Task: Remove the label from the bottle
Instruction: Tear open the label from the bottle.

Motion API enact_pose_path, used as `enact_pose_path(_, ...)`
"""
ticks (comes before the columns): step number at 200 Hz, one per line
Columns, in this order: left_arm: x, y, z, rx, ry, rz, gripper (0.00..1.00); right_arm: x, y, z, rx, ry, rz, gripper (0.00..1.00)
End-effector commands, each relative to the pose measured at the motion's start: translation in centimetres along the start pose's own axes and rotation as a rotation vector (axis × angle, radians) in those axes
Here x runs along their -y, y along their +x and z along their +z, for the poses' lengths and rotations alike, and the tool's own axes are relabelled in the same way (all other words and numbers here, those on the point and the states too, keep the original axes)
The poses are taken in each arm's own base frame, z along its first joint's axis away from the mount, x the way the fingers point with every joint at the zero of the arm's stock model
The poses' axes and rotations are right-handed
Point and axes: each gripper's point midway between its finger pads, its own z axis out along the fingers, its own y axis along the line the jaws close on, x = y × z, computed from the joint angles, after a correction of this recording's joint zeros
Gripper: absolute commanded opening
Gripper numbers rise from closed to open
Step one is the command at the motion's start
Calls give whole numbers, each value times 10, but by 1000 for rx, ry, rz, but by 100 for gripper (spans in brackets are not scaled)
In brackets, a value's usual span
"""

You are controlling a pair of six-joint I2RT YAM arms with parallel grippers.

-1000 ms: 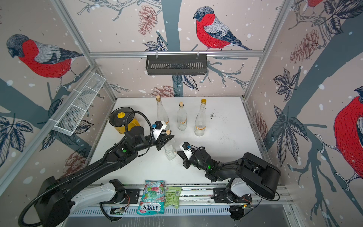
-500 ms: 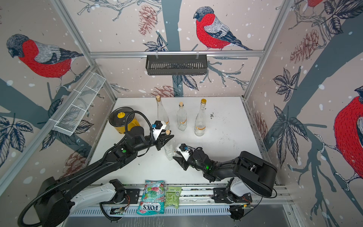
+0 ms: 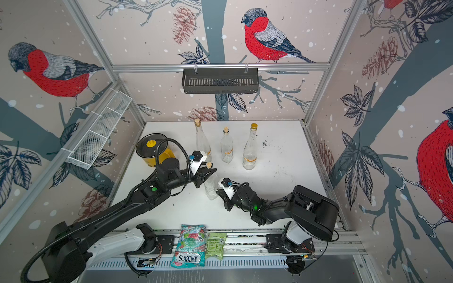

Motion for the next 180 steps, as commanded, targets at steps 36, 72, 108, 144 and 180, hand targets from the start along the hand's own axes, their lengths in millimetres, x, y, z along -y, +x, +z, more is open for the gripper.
enact_pose_path(36,5,7,0,-24,21,-13,0,7,-6,-5,28,47,8,2)
enact_pose_path(72,6,7,0,-25,24,-11,0,14,-2,-12,21,73,16,1)
enact_pose_path(108,9,8,1,-28,43,-4,0,19,0,-17,22,92,22,1)
enact_pose_path(144,12,9,2,-31,55,15,0,24,1,-22,24,110,29,1)
enact_pose_path(180,21,10,3,-37,93,48,0,26,1,-26,23,120,27,1)
